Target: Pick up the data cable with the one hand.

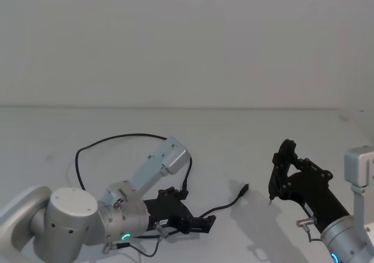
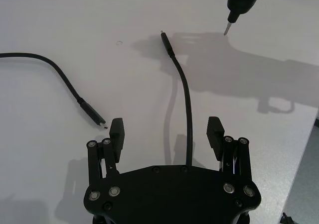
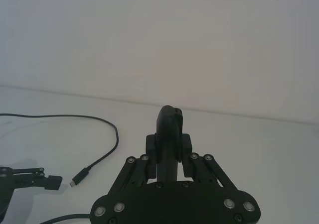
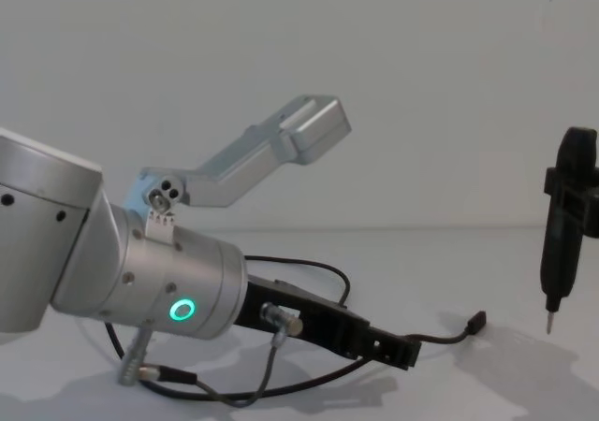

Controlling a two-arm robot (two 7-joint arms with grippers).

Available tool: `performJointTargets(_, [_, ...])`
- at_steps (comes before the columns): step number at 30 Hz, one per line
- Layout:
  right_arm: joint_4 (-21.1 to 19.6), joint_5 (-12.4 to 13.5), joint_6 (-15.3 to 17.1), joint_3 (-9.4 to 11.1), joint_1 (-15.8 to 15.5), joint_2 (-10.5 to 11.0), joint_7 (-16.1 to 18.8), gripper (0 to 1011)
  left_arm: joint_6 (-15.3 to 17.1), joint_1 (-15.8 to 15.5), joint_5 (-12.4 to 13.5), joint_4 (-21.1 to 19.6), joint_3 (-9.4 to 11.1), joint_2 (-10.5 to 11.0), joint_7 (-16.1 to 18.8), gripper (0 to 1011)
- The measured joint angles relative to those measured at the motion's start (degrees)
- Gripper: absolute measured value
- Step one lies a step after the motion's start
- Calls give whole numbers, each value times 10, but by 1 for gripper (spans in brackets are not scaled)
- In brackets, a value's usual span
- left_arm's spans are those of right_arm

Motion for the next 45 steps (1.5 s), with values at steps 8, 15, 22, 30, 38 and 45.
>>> performJointTargets(8, [0, 0, 0, 0, 0, 0, 0, 279, 1, -6, 4, 11, 2, -8, -1, 872])
performJointTargets(15, [0, 0, 0, 0, 0, 0, 0, 279, 1, -8, 5, 15, 3, -10, -1, 684])
performJointTargets(22, [0, 0, 0, 0, 0, 0, 0, 279, 1, -9, 6, 18, 4, -12, -2, 451])
performJointTargets(30, [0, 0, 0, 0, 0, 0, 0, 279, 1, -10, 6, 19, 4, -13, -1, 210])
performJointTargets(38, [0, 0, 0, 0, 0, 0, 0, 279, 1, -10, 7, 20, 4, -13, -1, 35])
performJointTargets(45, [-2, 0, 0, 1, 0, 0, 1, 279, -4, -10, 9, 19, 4, -13, -2, 35])
